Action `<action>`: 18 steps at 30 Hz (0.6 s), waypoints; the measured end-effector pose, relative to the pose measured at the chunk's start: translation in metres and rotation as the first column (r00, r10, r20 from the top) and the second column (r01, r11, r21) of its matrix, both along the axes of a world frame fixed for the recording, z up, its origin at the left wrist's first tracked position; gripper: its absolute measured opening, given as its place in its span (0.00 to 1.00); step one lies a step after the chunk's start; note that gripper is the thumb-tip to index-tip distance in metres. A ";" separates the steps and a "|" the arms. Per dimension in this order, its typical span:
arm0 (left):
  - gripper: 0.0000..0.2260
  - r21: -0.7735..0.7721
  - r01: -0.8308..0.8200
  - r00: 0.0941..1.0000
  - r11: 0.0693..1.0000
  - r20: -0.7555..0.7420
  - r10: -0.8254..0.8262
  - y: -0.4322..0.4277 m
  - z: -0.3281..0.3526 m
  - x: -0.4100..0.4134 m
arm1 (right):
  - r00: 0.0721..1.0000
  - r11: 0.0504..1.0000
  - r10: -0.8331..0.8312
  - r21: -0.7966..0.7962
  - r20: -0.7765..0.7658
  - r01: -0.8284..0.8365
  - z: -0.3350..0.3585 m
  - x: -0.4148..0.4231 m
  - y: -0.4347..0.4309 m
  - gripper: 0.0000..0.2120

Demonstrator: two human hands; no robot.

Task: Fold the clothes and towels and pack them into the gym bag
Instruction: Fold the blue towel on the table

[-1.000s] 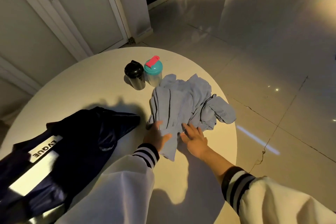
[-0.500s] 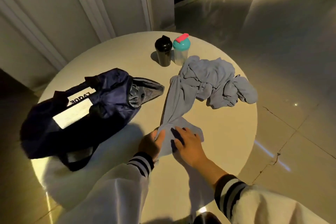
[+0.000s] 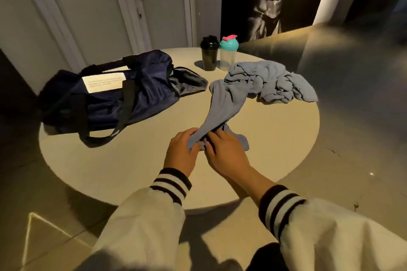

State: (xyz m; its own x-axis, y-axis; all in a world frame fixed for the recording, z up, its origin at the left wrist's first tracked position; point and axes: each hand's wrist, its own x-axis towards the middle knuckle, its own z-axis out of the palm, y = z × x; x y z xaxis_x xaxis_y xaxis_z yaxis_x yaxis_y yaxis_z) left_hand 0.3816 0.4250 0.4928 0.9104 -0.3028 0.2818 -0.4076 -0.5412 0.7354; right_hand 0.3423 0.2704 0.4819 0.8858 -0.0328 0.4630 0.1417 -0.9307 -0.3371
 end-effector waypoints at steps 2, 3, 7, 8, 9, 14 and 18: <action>0.19 -0.070 -0.040 0.991 0.997 -0.128 0.030 0.014 0.008 -0.032 | 1.000 0.992 0.012 0.123 -0.001 -0.011 0.007 -0.024 0.016 0.11; 0.19 -0.086 -0.044 0.988 0.995 -0.154 0.030 0.021 0.010 -0.046 | 1.000 0.988 -0.009 0.156 -0.006 0.009 0.009 -0.036 0.025 0.10; 0.16 -0.254 -0.022 0.966 0.967 -0.255 -0.045 0.044 0.019 -0.083 | 0.996 0.965 -0.061 0.252 -0.058 0.073 0.013 -0.075 0.052 0.20; 0.13 -0.311 -0.024 0.950 0.950 -0.302 -0.075 0.047 0.022 -0.089 | 0.996 0.951 -0.052 0.301 -0.075 0.072 0.013 -0.080 0.055 0.22; 0.12 -0.372 -0.034 0.941 0.927 -0.326 -0.096 0.050 0.023 -0.091 | 0.996 0.940 -0.045 0.334 -0.083 0.070 0.014 -0.082 0.056 0.24; 0.10 -0.480 -0.144 0.944 0.865 -0.330 -0.026 0.060 0.020 -0.084 | 0.999 0.867 0.025 0.498 -0.047 0.001 0.018 -0.073 0.065 0.29; 0.21 -0.516 -0.134 0.937 0.846 -0.343 -0.061 0.061 0.021 -0.085 | 0.988 0.842 -0.037 0.537 0.147 -0.049 0.039 -0.046 0.068 0.22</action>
State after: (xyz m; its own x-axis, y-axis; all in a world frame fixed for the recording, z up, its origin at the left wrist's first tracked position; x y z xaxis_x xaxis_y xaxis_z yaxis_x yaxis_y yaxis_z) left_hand 0.2967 0.4863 0.5135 0.9846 -0.1625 0.0649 -0.0728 -0.0433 0.9964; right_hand 0.2966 0.3385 0.5206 0.8107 -0.3095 0.4969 0.2336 -0.6073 -0.7593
